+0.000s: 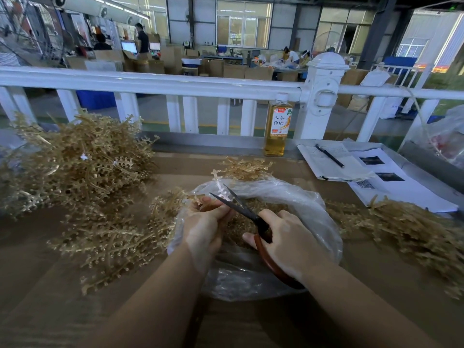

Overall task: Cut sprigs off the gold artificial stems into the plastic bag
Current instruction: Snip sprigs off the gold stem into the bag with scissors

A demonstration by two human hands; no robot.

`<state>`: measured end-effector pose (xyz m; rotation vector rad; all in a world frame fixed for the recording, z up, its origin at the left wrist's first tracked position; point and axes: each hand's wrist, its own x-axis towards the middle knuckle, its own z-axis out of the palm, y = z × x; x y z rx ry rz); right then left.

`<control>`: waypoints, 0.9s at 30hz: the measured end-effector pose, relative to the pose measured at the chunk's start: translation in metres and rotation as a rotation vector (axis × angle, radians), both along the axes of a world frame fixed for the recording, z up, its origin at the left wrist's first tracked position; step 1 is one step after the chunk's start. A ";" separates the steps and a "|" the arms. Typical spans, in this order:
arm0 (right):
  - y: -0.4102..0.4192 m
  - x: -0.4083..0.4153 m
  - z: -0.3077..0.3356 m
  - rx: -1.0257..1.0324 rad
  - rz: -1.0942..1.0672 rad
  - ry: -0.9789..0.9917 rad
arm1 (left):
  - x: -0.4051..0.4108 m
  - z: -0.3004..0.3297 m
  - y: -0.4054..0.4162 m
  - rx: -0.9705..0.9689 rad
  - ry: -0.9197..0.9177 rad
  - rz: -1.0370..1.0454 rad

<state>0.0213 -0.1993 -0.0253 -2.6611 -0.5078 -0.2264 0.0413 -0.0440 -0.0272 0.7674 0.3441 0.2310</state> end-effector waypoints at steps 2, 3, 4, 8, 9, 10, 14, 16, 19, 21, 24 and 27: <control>0.000 0.000 0.000 -0.006 0.003 0.009 | 0.000 -0.001 0.000 0.011 0.001 0.000; 0.001 0.001 0.001 -0.009 0.007 0.013 | -0.001 -0.002 0.001 0.025 0.003 -0.001; 0.001 0.001 0.001 -0.010 0.011 0.016 | 0.000 -0.002 0.002 0.038 0.001 -0.005; 0.001 0.001 0.001 0.007 0.026 0.017 | 0.000 -0.003 0.001 0.070 -0.019 -0.027; 0.001 0.001 0.001 0.008 0.031 0.015 | 0.001 -0.003 0.001 0.066 -0.017 -0.027; 0.000 0.001 0.000 0.010 0.036 0.013 | 0.001 -0.003 0.002 0.059 -0.015 -0.030; -0.001 -0.001 0.000 0.022 0.071 -0.012 | 0.002 -0.004 0.005 0.046 0.000 -0.073; 0.001 -0.001 0.000 0.006 0.081 -0.022 | 0.002 -0.004 0.006 0.029 0.012 -0.088; 0.002 0.000 0.000 -0.001 0.075 -0.027 | 0.002 -0.004 0.006 -0.005 0.031 -0.113; 0.002 0.000 -0.001 -0.006 0.076 -0.033 | 0.002 -0.002 0.007 -0.023 0.051 -0.136; 0.002 0.000 -0.002 -0.006 0.085 -0.042 | 0.002 0.001 0.009 -0.061 0.098 -0.167; 0.001 -0.001 -0.002 0.014 0.089 -0.050 | 0.001 0.002 0.010 -0.087 0.116 -0.194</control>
